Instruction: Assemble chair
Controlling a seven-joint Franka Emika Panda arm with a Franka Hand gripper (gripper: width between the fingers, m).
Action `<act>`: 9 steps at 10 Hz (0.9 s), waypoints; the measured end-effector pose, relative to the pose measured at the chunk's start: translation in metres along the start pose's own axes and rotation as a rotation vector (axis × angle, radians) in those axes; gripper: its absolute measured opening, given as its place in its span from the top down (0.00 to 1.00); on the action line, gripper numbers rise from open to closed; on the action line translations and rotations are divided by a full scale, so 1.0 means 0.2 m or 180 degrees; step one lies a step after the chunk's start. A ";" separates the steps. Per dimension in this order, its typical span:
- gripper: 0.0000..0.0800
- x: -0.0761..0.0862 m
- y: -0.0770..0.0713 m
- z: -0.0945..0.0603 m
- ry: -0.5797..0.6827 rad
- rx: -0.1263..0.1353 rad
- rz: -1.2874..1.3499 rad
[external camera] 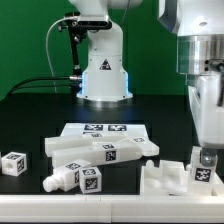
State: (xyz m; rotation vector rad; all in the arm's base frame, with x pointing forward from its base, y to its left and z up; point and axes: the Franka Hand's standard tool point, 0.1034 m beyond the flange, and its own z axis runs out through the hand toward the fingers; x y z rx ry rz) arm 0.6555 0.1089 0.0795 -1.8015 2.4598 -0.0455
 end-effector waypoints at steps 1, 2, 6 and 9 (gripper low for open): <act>0.64 0.00 0.00 0.00 -0.0006 -0.0008 0.0042; 0.64 0.00 0.00 0.00 0.0001 -0.0002 0.0028; 0.30 0.00 0.01 0.00 0.0000 -0.0004 -0.0086; 0.19 0.05 0.00 -0.13 -0.0053 0.0050 -0.0475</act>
Offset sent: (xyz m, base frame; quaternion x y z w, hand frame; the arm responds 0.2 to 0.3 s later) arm 0.0000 0.0000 0.0000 0.0000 0.0000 0.0000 1.0000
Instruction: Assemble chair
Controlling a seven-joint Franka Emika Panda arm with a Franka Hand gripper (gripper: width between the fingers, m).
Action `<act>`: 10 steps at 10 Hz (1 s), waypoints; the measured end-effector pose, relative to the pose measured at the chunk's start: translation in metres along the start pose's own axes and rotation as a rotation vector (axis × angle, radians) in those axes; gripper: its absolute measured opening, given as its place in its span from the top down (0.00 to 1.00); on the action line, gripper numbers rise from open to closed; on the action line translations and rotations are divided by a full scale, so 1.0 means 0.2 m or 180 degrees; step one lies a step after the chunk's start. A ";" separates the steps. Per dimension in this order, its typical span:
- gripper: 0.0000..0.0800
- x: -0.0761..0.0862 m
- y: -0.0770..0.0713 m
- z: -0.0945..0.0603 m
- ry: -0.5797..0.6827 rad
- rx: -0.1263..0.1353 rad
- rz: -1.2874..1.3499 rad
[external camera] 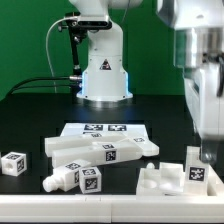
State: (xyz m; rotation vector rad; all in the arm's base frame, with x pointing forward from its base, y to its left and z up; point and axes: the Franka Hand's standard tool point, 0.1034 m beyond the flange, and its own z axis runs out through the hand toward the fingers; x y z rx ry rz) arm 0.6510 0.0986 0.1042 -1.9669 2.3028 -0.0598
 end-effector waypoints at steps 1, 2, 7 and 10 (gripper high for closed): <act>0.19 0.01 0.00 -0.01 0.0001 0.0008 0.0009; 0.19 0.00 0.00 0.00 0.0005 -0.0003 -0.0001; 0.19 0.08 0.00 0.00 0.0022 0.0067 -0.0414; 0.19 0.34 0.03 -0.05 0.0059 0.0072 -0.1380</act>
Offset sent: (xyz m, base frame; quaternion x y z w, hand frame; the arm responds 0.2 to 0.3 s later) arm 0.0000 0.0000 0.0000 0.0000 0.0000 0.0000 1.0000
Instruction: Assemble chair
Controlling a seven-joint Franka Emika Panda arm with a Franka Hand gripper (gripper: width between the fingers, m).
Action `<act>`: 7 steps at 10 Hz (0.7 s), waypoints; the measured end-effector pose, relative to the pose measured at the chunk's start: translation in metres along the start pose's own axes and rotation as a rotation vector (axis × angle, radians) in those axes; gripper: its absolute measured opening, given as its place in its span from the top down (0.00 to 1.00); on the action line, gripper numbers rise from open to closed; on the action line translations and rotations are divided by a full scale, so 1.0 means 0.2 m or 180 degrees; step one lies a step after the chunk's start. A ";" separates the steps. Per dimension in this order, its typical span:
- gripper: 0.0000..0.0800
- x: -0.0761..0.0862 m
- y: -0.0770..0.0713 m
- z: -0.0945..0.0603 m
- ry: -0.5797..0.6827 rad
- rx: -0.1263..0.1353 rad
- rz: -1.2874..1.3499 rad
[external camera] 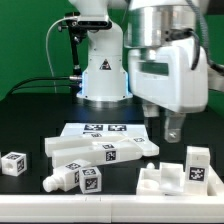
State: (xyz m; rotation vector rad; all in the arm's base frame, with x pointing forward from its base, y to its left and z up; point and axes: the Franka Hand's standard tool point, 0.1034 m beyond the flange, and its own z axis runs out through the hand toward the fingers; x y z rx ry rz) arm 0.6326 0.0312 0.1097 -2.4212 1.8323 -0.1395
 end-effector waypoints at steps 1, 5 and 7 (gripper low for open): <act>0.19 0.05 0.02 0.01 0.0040 0.0042 -0.0121; 0.19 0.06 0.03 0.03 0.0065 0.0052 -0.1098; 0.19 0.32 0.16 0.08 0.0098 0.0031 -0.1873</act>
Offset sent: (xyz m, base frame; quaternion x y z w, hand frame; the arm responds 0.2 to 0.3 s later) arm 0.0000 0.0000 0.0000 0.0000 0.0000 -0.1296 0.9916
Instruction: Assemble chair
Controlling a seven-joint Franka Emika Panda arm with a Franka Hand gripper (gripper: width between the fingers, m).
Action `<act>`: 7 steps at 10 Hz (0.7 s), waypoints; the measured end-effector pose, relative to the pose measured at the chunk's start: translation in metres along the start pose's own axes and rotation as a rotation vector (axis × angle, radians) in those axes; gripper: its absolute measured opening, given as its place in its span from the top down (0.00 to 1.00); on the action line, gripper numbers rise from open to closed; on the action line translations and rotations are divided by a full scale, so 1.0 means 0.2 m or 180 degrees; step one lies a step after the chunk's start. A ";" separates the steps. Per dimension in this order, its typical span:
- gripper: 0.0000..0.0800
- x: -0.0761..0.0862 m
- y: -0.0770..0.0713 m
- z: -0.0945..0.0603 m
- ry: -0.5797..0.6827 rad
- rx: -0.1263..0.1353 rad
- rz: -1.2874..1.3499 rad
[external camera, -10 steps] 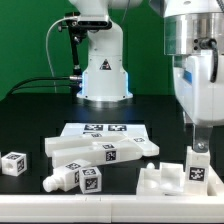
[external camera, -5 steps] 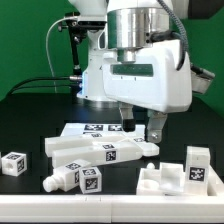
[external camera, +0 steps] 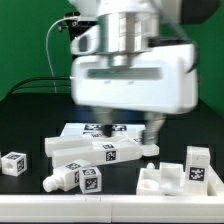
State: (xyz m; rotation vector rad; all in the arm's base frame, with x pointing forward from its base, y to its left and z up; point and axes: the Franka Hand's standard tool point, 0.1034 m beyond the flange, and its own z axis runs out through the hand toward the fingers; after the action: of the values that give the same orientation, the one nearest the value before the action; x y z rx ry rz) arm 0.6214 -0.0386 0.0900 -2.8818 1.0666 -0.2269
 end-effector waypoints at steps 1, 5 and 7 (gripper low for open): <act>0.19 0.06 0.11 0.03 -0.0013 -0.0034 -0.0218; 0.19 0.06 0.14 0.06 -0.0042 -0.0036 -0.0419; 0.19 0.08 0.22 0.10 -0.0084 -0.0073 -0.0430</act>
Offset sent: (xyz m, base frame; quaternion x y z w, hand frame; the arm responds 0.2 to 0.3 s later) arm 0.0000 0.0000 0.0000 0.0000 0.0000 0.0000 1.0000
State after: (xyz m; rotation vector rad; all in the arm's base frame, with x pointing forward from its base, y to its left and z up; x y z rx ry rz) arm 0.6089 -0.0815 0.0674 -2.9714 0.8772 -0.1835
